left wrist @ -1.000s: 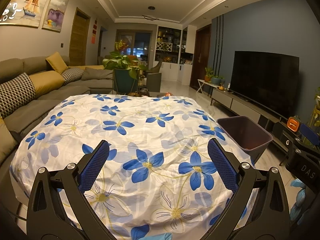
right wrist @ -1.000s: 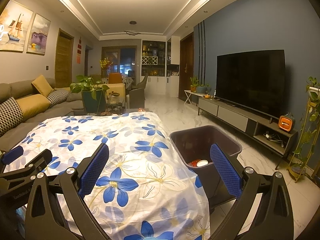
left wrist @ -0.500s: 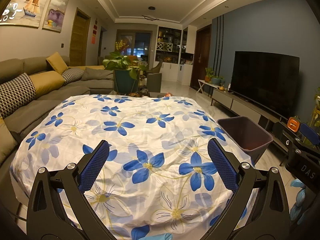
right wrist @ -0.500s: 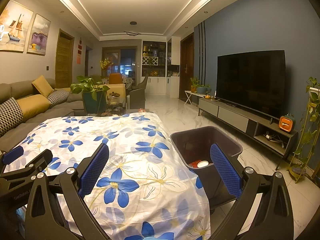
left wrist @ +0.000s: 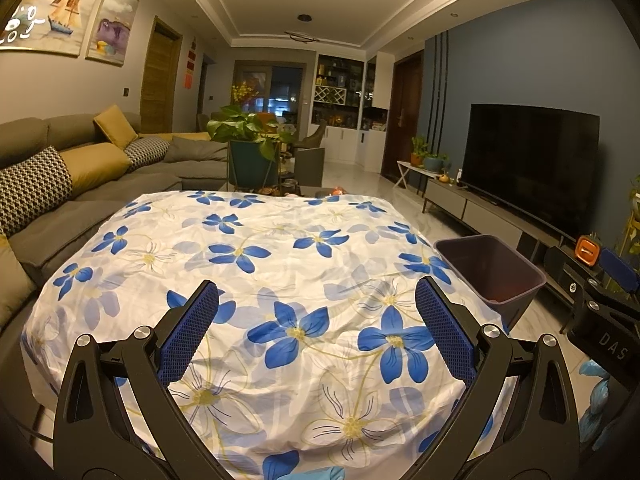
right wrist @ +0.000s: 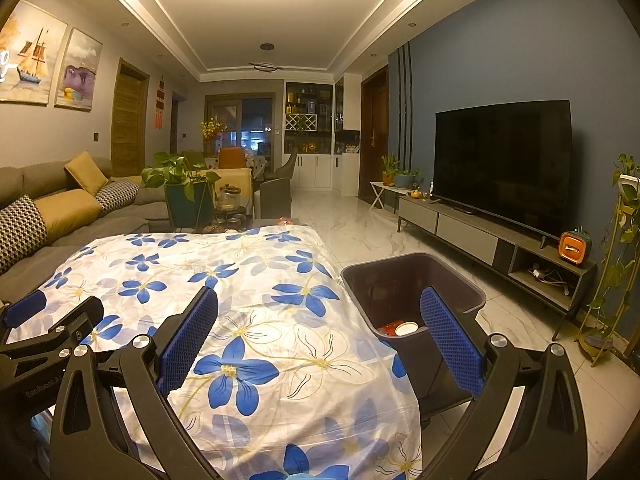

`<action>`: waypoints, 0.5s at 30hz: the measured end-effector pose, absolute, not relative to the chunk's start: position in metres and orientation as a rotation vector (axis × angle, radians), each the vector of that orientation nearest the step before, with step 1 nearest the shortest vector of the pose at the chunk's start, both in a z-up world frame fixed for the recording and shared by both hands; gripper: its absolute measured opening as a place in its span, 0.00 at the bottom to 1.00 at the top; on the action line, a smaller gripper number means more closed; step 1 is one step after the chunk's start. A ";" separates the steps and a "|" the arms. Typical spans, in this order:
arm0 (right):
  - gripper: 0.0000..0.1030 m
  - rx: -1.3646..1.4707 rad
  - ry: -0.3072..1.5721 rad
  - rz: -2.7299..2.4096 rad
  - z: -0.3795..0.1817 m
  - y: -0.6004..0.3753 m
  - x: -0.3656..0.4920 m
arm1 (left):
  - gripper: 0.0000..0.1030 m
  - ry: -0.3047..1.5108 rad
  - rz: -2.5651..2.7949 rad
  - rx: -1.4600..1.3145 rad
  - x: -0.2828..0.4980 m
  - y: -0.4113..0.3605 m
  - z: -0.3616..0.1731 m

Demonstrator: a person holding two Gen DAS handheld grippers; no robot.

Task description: Collect trash

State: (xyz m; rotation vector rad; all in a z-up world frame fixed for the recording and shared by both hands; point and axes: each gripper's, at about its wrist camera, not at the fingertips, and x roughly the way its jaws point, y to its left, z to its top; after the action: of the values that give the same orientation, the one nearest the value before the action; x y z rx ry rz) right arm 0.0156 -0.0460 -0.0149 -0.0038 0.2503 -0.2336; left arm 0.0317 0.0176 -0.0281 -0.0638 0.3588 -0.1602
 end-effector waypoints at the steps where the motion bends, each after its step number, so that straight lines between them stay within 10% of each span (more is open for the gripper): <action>1: 0.94 -0.004 0.251 -0.234 -0.015 -0.046 0.016 | 0.94 0.359 -0.161 -0.064 0.032 0.018 -0.028; 15: 0.94 -0.005 0.250 -0.234 -0.015 -0.046 0.016 | 0.94 0.358 -0.161 -0.064 0.032 0.018 -0.028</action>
State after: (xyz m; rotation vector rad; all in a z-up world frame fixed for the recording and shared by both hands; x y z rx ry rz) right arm 0.0157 -0.0457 -0.0148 -0.0050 0.2498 -0.2343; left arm 0.0320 0.0181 -0.0277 -0.0643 0.3582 -0.1609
